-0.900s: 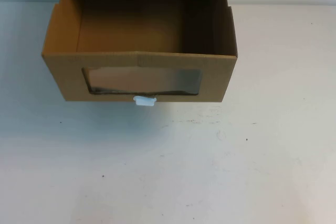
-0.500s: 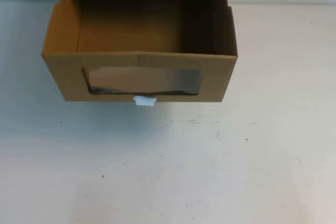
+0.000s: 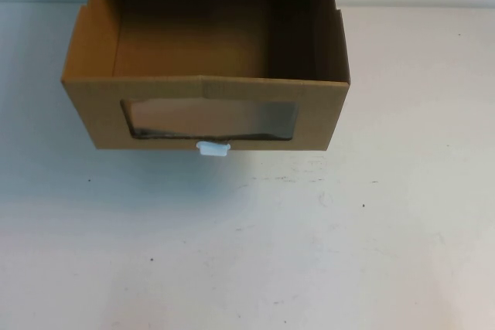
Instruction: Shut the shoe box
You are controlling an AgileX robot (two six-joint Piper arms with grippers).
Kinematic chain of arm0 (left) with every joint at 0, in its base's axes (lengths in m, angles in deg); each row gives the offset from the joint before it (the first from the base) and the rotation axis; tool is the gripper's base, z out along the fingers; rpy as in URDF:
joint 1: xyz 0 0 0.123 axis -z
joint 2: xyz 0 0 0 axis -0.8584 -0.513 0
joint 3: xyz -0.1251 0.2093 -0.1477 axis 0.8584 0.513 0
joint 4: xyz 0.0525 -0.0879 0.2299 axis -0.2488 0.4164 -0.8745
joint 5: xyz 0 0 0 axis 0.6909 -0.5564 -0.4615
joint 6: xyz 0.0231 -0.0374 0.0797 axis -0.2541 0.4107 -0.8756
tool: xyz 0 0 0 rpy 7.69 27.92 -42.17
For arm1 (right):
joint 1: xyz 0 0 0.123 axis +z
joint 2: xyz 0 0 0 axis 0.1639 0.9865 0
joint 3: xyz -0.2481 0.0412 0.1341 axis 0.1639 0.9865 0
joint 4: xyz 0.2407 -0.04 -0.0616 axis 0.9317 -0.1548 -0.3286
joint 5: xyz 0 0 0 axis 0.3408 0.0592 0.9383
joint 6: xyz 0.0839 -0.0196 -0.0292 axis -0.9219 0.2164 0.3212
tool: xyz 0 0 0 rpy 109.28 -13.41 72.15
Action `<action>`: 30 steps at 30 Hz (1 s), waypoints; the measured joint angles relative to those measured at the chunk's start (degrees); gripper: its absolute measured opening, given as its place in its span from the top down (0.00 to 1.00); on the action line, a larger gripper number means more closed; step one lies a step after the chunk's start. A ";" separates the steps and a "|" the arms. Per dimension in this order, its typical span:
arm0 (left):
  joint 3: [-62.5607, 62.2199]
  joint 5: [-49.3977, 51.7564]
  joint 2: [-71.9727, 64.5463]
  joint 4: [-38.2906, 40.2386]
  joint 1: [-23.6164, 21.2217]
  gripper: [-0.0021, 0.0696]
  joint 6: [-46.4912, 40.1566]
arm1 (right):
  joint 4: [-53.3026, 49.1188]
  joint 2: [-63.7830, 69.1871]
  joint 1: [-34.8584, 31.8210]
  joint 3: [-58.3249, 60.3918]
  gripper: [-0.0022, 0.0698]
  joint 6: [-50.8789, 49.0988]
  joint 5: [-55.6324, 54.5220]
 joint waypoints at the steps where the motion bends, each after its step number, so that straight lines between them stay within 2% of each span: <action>1: 0.00 0.00 0.00 0.22 0.00 0.98 0.00 | 0.00 0.00 0.00 0.00 0.99 0.00 0.00; 10: 0.00 -1.50 0.00 2.38 0.00 0.98 0.59 | 0.00 0.00 0.00 0.00 0.99 0.00 0.00; 18: 0.00 -13.05 0.00 19.77 0.00 0.98 11.98 | 0.00 0.00 0.00 0.00 0.99 0.00 0.00; 22: 0.00 -17.47 0.00 22.04 0.00 0.98 12.12 | 0.00 0.00 0.00 0.00 0.99 0.00 0.00; 25: -2.72 -13.00 0.00 22.20 0.00 0.98 11.81 | 0.00 0.00 0.00 0.00 0.99 0.00 0.00; 30: -18.52 1.05 -8.79 20.69 0.00 0.98 7.35 | 0.00 0.00 0.00 0.00 0.99 0.00 0.00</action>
